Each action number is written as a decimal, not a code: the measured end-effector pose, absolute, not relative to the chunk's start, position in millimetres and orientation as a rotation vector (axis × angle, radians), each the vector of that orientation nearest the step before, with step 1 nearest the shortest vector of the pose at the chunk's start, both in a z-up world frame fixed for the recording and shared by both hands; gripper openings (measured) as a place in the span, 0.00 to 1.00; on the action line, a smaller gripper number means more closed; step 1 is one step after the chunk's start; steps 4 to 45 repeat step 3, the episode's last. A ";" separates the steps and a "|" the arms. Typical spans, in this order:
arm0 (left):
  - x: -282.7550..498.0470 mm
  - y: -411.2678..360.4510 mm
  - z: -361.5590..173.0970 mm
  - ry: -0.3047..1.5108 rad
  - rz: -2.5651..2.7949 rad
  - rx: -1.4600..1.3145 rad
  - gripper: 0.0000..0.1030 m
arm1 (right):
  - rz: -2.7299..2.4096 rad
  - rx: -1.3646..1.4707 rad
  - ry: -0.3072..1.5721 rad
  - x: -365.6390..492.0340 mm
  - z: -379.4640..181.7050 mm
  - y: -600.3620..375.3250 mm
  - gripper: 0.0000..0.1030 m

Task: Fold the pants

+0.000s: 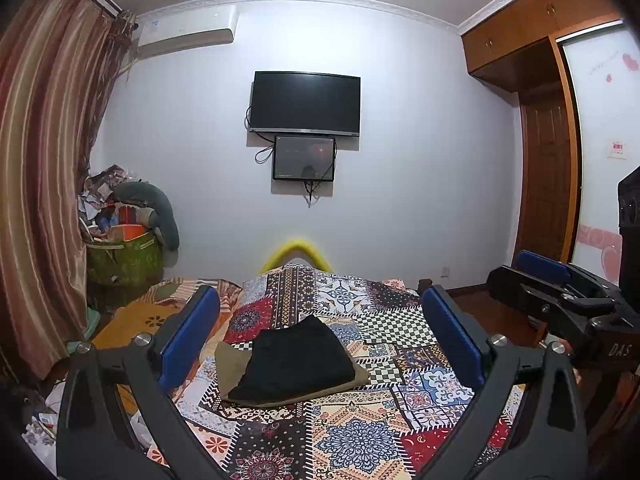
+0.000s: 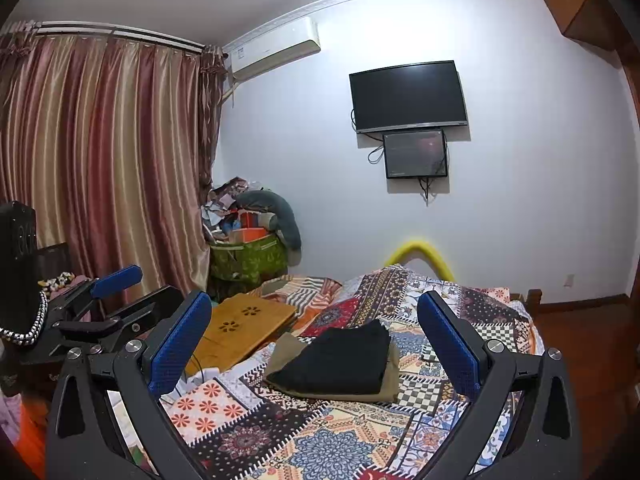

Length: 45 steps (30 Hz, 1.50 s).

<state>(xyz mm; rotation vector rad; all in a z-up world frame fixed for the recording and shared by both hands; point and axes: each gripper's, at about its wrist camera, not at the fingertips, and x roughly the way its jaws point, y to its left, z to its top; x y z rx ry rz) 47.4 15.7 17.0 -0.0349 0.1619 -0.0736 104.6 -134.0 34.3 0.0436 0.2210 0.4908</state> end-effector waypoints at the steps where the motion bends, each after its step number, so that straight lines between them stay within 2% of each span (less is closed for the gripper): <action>1: 47.0 15.4 16.9 0.162 -0.075 -0.034 0.99 | 0.491 0.043 0.221 104.5 34.5 -133.8 1.00; 45: 47.6 14.9 16.7 0.165 -0.078 -0.033 0.99 | 0.490 0.041 0.221 104.5 34.5 -132.9 1.00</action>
